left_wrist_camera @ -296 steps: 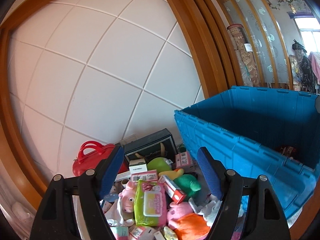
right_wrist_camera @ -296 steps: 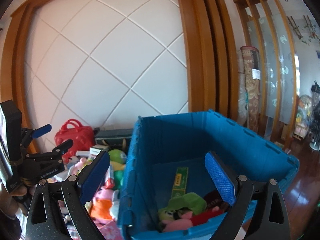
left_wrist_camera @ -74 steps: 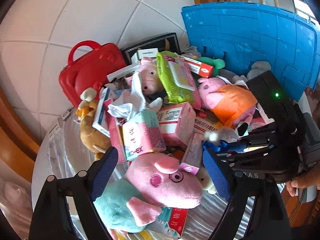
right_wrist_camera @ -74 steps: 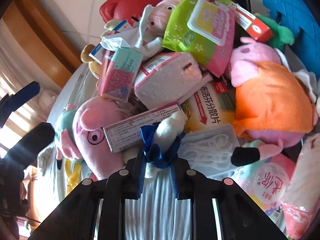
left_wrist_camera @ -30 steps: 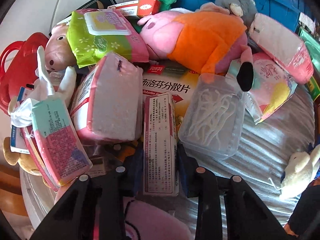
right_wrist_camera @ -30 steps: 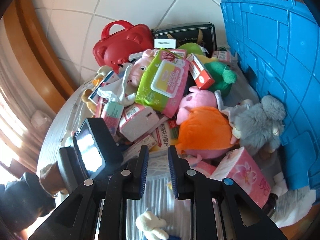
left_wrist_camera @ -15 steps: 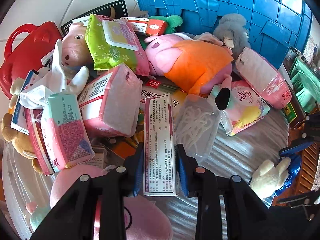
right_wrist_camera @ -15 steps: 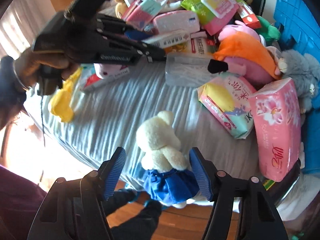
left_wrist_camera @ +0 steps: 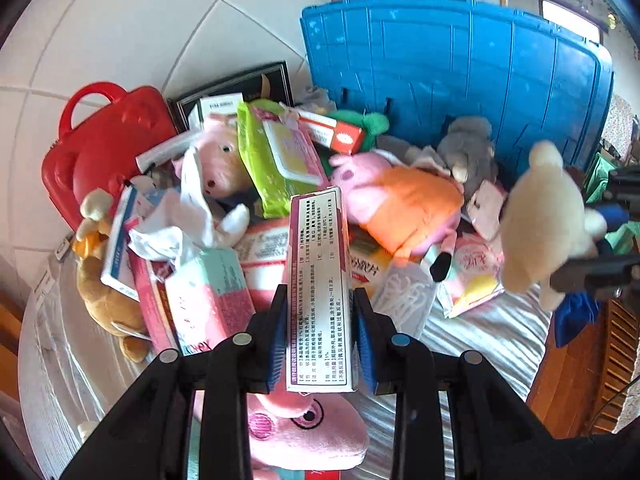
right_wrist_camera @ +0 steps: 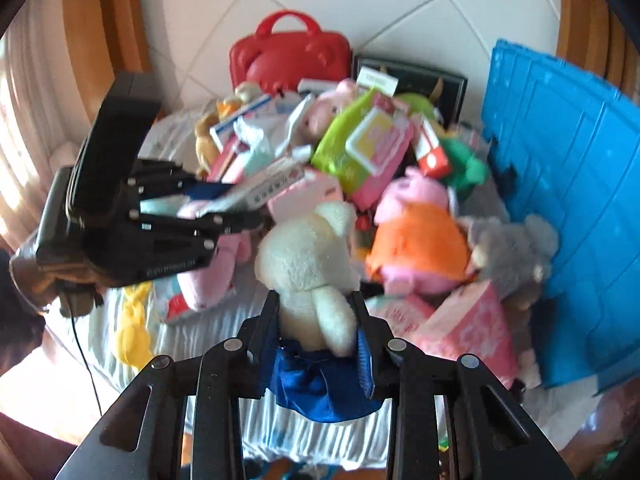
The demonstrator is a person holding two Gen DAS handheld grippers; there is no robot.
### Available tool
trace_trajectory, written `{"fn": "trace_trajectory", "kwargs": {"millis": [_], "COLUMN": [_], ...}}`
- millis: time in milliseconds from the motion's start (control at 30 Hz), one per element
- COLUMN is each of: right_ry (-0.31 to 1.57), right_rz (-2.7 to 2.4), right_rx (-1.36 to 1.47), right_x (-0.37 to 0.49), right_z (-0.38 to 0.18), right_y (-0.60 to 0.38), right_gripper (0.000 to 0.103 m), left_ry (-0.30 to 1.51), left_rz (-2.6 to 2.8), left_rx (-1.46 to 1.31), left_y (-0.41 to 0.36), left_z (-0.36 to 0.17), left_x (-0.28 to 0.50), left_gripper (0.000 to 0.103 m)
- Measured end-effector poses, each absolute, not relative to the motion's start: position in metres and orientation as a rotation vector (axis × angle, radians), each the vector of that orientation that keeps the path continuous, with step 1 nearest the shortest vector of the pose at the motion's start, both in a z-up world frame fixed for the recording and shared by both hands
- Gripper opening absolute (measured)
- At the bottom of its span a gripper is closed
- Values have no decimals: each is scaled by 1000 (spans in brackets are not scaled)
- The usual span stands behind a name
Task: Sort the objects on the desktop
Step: 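Carry the teddy bear and medicine box into the blue bin and open both tools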
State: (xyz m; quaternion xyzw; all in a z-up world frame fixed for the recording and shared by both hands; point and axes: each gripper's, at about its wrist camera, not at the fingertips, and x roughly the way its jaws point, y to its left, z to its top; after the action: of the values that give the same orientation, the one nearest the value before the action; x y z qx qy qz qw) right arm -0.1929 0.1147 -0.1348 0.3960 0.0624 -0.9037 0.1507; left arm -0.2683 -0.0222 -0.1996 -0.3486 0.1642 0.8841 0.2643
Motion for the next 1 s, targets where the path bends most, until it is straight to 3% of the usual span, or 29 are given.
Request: {"fn": "trace_trajectory", "kwargs": {"millis": [267,567,767,1000], "right_ry": [140,26,-140,-161], "right_rz": [-2840,-3176,-3285,-3335], "right_rx": [821,480,476,509], "right_x": [-195,-169,-166,-182], "right_z": [-36,60,75,77], "right_y": [135,242,349,436], "right_gripper": [32,32,32,34], "left_ry": [460,483,461,493], "left_rz": [2437,2372,2310,2288], "left_rx": [-609,-360,-290,-281], "left_y": [5,111,204,297], "left_z": [-97,-9,20,30], "left_x": [-259,-257,-261,-268], "left_gripper": [30,30,30,30]}}
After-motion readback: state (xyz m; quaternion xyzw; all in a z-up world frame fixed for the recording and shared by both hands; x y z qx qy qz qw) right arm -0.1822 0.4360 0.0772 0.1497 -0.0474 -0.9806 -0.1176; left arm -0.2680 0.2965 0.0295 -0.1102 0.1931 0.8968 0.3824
